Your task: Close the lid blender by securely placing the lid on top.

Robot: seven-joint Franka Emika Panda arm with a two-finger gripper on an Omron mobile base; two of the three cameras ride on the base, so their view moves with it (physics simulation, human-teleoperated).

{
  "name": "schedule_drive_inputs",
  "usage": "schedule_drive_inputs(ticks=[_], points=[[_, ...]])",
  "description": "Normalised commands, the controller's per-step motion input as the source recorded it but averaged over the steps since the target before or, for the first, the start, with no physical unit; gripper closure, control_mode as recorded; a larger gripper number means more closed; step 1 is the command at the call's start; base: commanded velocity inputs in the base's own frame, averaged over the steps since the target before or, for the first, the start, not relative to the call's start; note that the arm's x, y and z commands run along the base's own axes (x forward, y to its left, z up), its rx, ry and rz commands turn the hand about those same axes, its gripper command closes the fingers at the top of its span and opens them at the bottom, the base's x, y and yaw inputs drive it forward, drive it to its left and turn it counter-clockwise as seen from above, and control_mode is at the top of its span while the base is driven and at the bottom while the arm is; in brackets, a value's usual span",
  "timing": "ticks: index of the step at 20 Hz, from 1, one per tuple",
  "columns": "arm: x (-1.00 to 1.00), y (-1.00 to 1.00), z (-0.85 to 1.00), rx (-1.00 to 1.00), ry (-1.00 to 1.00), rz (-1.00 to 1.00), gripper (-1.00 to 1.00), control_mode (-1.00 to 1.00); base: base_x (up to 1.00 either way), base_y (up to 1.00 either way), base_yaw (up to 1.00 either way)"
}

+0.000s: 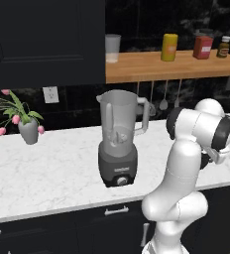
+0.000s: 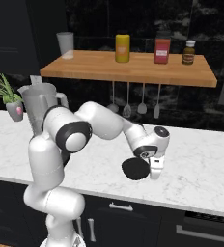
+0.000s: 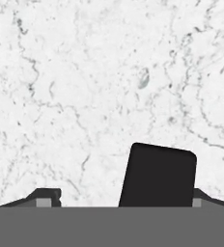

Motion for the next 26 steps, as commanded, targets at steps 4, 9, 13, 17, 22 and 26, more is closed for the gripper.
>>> schedule_drive_inputs(ticks=[4, 9, 13, 17, 22, 26], points=[[-0.02, 0.06, -0.32, 0.00, 0.00, 0.00, 1.00, -1.00, 0.00, 0.00, 0.00], [-0.23, 0.09, -0.03, 0.00, -0.03, 0.00, 1.00, -1.00, 0.00, 0.00, 0.00], [-0.26, 0.07, 0.10, 0.05, -0.08, -0.08, 1.00, -1.00, 0.00, 0.00, 0.00], [-0.19, 0.07, 0.32, 0.10, -0.09, -0.15, 1.00, -1.00, 0.00, 0.00, 0.00], [-0.24, 0.42, 0.39, 0.04, -0.10, -0.17, 1.00, -1.00, 0.00, 0.00, 0.00], [-0.33, 0.27, 0.65, 0.04, -0.06, -0.13, 1.00, -1.00, 0.00, 0.00, 0.00]])
